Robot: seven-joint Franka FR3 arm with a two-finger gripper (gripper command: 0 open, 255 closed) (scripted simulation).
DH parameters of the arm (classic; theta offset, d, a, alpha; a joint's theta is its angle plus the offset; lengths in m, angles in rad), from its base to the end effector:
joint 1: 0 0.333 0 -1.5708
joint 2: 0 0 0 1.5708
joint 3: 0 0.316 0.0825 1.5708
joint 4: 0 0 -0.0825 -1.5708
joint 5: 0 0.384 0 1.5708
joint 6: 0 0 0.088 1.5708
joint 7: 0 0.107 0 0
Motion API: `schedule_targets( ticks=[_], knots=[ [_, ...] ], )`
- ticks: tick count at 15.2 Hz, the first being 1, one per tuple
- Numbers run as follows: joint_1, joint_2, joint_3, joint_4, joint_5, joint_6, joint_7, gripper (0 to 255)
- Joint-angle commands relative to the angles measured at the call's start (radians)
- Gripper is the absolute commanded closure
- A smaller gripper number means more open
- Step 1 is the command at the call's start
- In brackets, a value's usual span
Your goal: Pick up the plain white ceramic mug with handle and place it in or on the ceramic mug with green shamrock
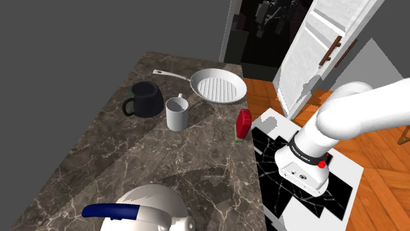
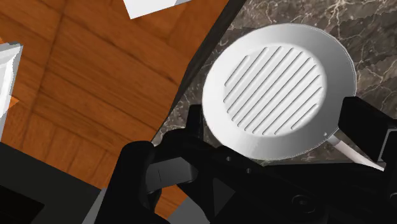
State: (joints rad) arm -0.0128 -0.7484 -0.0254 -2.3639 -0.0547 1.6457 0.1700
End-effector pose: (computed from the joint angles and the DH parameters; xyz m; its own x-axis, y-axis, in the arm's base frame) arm 0.3235 -0.0199 0.5816 0.9799 -0.1964 0.0359 -0.1976 -0.9798 0.0317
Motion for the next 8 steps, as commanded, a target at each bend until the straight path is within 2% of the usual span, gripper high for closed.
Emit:
schedule_targets(
  ticks=[1, 8],
  knots=[
    [0.0, 0.0, 0.0, 0.0, 0.0, 0.0, 0.0, 0],
    [0.068, 0.071, 0.12, -0.058, 0.075, 0.13, 0.103, 0]
  ],
)
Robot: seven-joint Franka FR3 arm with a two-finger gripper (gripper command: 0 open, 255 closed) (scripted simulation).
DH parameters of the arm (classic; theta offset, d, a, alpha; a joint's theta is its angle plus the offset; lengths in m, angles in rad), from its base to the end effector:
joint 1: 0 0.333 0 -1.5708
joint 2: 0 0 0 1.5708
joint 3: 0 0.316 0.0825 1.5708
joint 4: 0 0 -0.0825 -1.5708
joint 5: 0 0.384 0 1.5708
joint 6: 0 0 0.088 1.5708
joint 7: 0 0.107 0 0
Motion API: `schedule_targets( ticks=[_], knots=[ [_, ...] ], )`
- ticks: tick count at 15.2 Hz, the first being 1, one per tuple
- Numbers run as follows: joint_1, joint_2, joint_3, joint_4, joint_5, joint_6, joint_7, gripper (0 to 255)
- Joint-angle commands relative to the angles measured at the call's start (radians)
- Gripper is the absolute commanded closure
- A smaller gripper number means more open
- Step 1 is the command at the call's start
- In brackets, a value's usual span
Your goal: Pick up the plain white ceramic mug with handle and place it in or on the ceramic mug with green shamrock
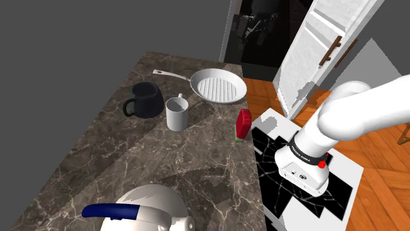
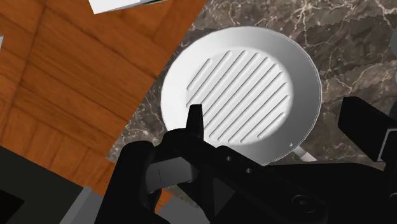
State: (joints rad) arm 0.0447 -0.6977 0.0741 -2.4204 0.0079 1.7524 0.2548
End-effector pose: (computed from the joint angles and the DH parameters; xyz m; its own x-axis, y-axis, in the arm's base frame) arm 0.3408 0.0457 0.5465 0.9876 -0.1526 0.0375 -0.1538 -0.9876 0.0313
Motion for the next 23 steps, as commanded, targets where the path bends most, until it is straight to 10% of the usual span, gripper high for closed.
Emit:
schedule_targets(
  ticks=[1, 13, 23],
  knots=[
    [0.02, 0.035, 0.038, -0.006, 0.022, 0.043, 0.033, 0],
    [0.111, 0.288, 0.249, 0.026, 0.083, 0.275, 0.214, 0],
    [0.155, 0.592, 0.415, 0.168, -0.008, 0.429, 0.411, 0]
  ],
)
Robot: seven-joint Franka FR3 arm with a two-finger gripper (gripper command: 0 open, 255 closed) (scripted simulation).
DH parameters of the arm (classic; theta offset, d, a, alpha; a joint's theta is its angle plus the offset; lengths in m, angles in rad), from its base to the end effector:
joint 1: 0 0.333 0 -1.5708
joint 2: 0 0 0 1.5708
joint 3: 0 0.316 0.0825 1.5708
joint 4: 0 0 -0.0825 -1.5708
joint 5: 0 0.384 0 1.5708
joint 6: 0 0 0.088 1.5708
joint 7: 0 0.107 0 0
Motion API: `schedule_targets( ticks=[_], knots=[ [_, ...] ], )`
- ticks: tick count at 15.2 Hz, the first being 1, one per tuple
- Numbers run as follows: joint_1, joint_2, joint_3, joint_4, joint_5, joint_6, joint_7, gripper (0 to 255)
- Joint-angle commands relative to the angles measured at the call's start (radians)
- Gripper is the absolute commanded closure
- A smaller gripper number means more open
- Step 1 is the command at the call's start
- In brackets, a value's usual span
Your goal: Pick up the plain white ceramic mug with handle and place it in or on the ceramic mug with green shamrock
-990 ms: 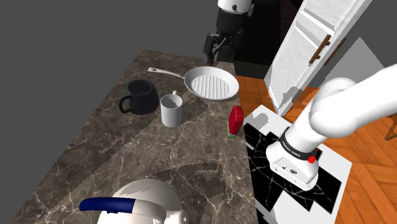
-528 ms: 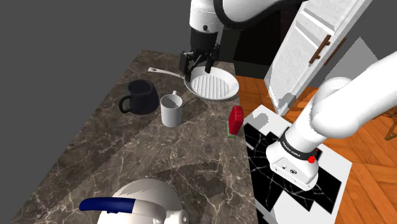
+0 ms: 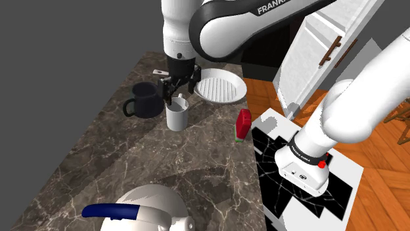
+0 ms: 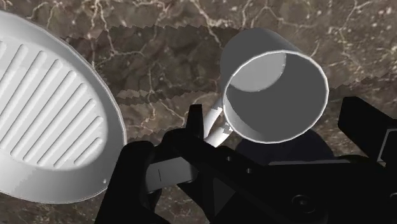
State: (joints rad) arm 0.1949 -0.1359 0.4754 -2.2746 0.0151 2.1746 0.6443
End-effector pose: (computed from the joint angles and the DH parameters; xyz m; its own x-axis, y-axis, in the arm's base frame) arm 0.3897 0.3133 0.4089 0.9988 0.0151 0.0468 0.0138 -0.9995 0.0266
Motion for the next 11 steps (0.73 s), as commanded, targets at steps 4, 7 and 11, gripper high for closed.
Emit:
schedule_targets(
  ticks=[4, 7, 11],
  knots=[
    [0.024, 0.139, 0.048, 0.076, -0.081, 0.048, 0.096, 0],
    [0.025, 0.165, 0.047, 0.059, -0.099, 0.086, 0.109, 0],
    [0.026, 0.197, 0.045, 0.041, -0.124, 0.131, 0.126, 0]
  ],
)
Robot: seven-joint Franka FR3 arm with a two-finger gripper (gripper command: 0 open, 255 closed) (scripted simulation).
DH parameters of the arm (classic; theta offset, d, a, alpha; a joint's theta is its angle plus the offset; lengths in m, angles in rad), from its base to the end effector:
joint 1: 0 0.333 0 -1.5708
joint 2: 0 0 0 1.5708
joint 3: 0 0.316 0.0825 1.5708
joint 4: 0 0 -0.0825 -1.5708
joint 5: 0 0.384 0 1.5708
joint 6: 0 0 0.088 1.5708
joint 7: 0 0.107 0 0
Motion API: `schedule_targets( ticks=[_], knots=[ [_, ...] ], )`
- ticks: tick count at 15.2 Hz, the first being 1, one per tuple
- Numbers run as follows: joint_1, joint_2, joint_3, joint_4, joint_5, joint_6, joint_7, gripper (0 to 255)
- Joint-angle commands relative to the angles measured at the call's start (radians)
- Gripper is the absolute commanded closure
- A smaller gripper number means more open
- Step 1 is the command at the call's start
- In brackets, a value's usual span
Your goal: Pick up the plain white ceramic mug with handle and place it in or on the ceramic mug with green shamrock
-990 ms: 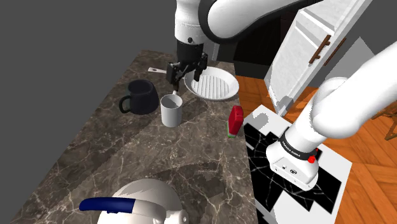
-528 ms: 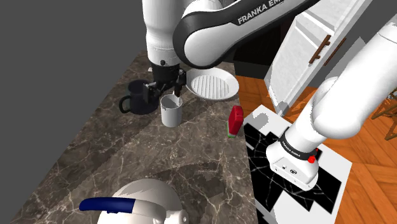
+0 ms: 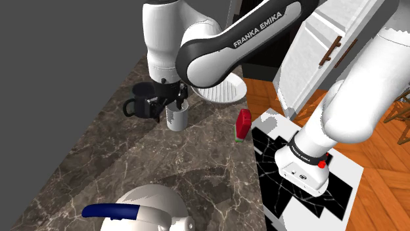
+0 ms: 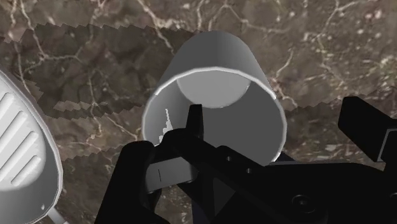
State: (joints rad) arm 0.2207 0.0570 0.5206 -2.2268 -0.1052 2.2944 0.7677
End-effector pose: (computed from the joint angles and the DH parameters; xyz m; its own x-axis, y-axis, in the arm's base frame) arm 0.3960 0.3581 0.3530 0.9979 0.0421 0.0484 0.0409 -0.9988 0.0252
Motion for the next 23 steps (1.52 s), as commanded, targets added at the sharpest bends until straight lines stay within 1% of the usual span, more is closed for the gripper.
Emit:
schedule_targets(
  ticks=[1, 8, 9, 18, 23],
  knots=[
    [0.0, 0.004, 0.0, -0.007, -0.004, 0.011, 0.003, 0],
    [0.0, 0.004, 0.0, -0.007, -0.004, 0.011, 0.003, 0],
    [0.0, 0.004, 0.0, -0.007, -0.004, 0.011, 0.003, 255],
    [0.0, 0.004, 0.0, -0.007, -0.004, 0.011, 0.003, 255],
    [-0.003, -0.039, 0.001, 0.021, 0.029, -0.053, -0.023, 255]
  ],
)
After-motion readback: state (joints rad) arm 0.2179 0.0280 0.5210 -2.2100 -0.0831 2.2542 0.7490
